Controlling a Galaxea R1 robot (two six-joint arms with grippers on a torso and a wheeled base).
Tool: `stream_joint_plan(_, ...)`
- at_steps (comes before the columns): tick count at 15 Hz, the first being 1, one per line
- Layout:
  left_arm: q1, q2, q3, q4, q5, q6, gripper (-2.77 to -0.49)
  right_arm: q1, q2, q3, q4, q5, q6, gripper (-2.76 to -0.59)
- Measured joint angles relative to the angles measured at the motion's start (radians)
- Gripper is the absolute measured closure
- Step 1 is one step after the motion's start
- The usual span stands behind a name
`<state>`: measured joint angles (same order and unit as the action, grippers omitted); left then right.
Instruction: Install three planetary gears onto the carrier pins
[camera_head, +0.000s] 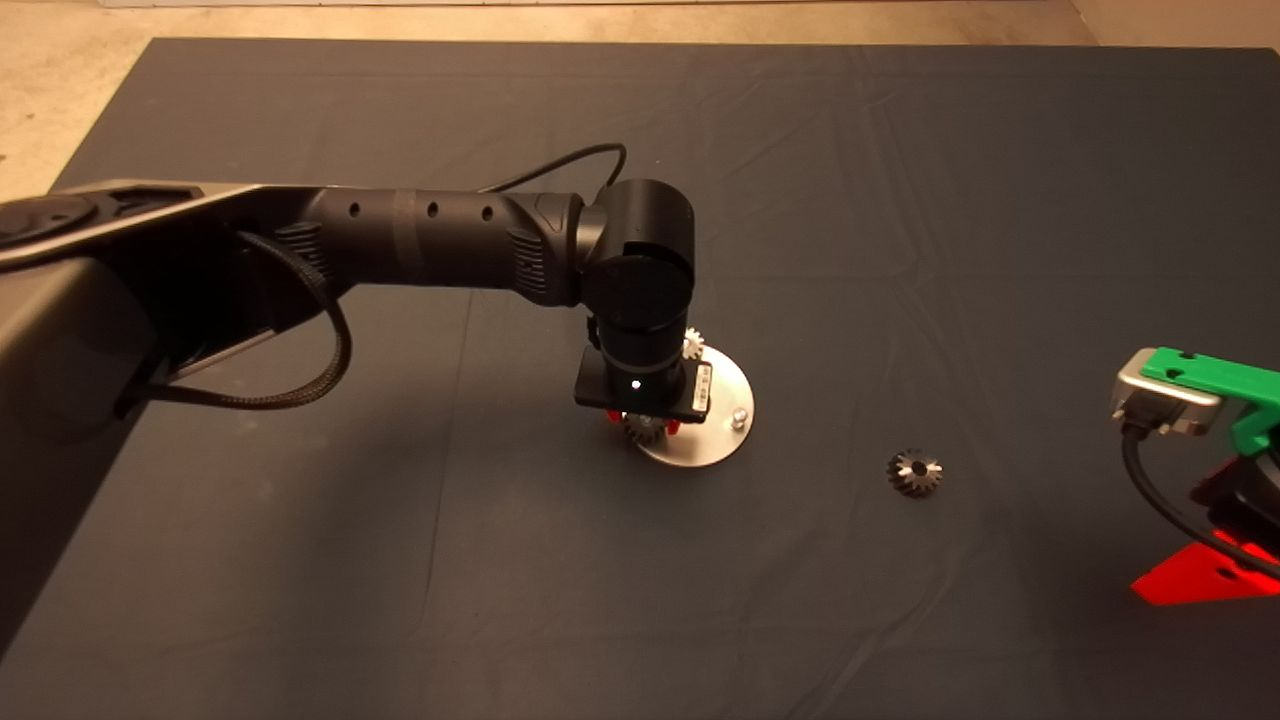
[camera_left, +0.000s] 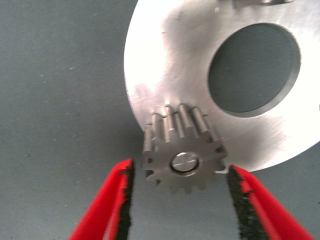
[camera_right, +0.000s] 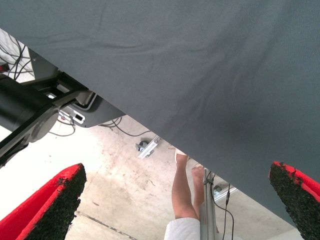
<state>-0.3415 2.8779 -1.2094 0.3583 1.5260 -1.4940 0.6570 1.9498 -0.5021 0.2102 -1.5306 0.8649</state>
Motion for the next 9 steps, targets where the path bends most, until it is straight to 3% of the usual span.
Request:
stream_joint_plan(5, 0.0, -0.02, 0.014, 0.0, -0.001, 0.0, -1.46, 0.0, 0.0, 0.001, 0.0, 0.0, 0.0, -2.73)
stream_joint_plan(7, -0.003, -0.05, 0.064, 0.0, -0.001, -0.002, -1.47, 0.0, 0.0, 0.001, 0.0, 0.0, 0.0, -2.73)
stream_joint_plan(9, -0.026, -0.101, 0.14, -0.001, -0.001, -0.029, -1.6, 0.0, 0.0, 0.001, 0.0, 0.0, 0.0, -2.73)
